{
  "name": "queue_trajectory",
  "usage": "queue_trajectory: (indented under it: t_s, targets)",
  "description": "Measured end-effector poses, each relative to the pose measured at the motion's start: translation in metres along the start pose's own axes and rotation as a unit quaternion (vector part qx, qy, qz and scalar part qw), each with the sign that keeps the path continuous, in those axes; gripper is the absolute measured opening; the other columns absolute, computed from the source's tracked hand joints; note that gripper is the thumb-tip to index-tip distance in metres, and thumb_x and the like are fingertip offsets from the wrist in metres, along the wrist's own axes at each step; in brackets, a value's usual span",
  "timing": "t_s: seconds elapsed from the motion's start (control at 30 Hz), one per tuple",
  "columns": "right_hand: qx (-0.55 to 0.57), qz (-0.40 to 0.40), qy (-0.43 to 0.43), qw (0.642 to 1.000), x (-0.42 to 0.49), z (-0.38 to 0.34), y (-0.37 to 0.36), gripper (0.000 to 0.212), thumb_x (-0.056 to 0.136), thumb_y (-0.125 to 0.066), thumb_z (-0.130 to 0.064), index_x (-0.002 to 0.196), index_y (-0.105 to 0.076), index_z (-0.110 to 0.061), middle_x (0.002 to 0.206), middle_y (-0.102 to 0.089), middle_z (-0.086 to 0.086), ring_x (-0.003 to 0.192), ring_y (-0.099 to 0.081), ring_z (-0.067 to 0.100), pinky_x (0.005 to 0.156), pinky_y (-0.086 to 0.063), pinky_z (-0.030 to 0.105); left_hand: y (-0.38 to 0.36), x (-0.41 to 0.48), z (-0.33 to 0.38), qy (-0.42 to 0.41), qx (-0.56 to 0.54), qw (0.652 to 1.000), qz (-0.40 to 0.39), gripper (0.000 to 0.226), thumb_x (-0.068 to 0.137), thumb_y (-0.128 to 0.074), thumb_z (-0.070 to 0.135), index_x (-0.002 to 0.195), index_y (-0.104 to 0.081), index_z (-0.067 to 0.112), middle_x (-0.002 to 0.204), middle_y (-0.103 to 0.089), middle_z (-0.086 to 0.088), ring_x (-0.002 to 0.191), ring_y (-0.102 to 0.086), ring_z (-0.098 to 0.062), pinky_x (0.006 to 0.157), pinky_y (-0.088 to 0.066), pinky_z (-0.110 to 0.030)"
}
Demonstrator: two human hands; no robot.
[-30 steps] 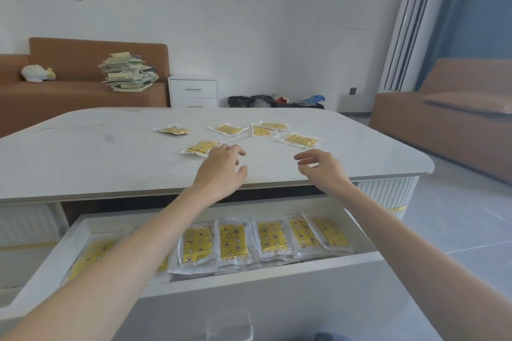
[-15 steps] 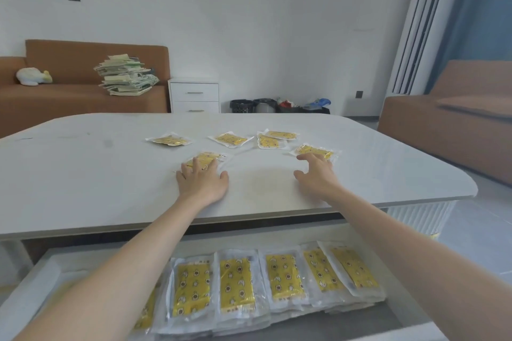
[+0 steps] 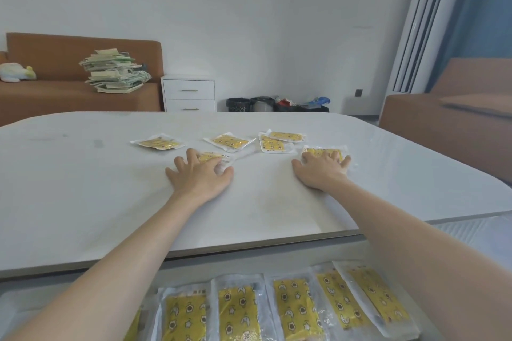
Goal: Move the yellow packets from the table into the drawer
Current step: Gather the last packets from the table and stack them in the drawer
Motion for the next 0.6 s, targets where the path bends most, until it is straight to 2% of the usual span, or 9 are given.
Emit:
queue_trajectory:
  t_s: [0.1,0.23,0.33,0.47,0.53,0.6]
  targets:
    - [-0.014,0.012,0.020,1.000,-0.004,0.001,0.006,0.056,0.094,-0.021,-0.054,0.138,-0.045,-0.027,0.146,-0.036,0.015,0.137,-0.025,0.034,0.111,-0.012,0.053,0.001,-0.003,-0.002,0.008,-0.016,1.000,-0.005,0.045,0.088,-0.035,0.060,0.128,-0.049,0.046,0.147,-0.030,-0.004,0.132,-0.029,-0.034,0.110,-0.019,-0.042]
    - [0.010,0.012,0.039,0.999,-0.012,-0.001,0.006,0.054,0.096,-0.022,-0.046,0.136,-0.049,-0.022,0.145,-0.038,0.012,0.134,-0.028,0.035,0.113,-0.020,0.047,0.008,-0.007,-0.008,0.005,-0.055,0.998,0.024,0.037,0.090,-0.043,0.048,0.124,-0.056,0.043,0.136,-0.048,-0.005,0.124,-0.039,-0.035,0.105,-0.028,-0.037]
    - [0.014,0.003,0.054,0.998,-0.020,-0.003,0.006,0.054,0.097,-0.020,-0.042,0.134,-0.051,-0.017,0.142,-0.044,0.012,0.131,-0.032,0.036,0.114,-0.021,0.046,0.012,-0.010,-0.012,0.018,-0.118,0.993,0.026,0.032,0.086,-0.055,0.043,0.118,-0.063,0.041,0.133,-0.052,-0.003,0.123,-0.040,-0.034,0.103,-0.031,-0.035]
    - [0.039,0.002,0.092,0.995,-0.036,-0.013,0.007,0.048,0.096,-0.020,-0.033,0.122,-0.057,-0.016,0.136,-0.053,0.010,0.125,-0.041,0.033,0.109,-0.027,0.041,0.017,-0.015,-0.018,0.033,-0.199,0.978,0.047,0.029,0.080,-0.067,0.034,0.109,-0.068,0.036,0.133,-0.054,0.000,0.124,-0.037,-0.032,0.100,-0.033,-0.032]
    - [0.036,0.000,0.140,0.990,-0.051,-0.024,0.012,0.041,0.096,-0.026,-0.028,0.115,-0.061,-0.018,0.128,-0.057,0.008,0.123,-0.043,0.032,0.101,-0.034,0.036,0.021,-0.017,-0.019,0.031,-0.238,0.969,0.063,0.031,0.078,-0.070,0.027,0.109,-0.069,0.033,0.131,-0.055,-0.001,0.125,-0.037,-0.029,0.103,-0.031,-0.032]
    - [0.087,0.006,0.181,0.980,-0.064,-0.035,0.025,0.032,0.094,-0.036,-0.025,0.108,-0.066,-0.021,0.113,-0.062,0.004,0.116,-0.050,0.029,0.084,-0.039,0.031,0.024,-0.019,-0.019,0.023,-0.270,0.960,0.073,0.034,0.077,-0.072,0.020,0.110,-0.069,0.029,0.127,-0.057,-0.005,0.125,-0.039,-0.025,0.106,-0.031,-0.031]
Point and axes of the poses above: each hand's wrist, its own x-axis towards the middle knuckle, its own y-axis out of the back of the hand, z = x × y, the point moved 6 cm from there along x, towards the middle knuckle
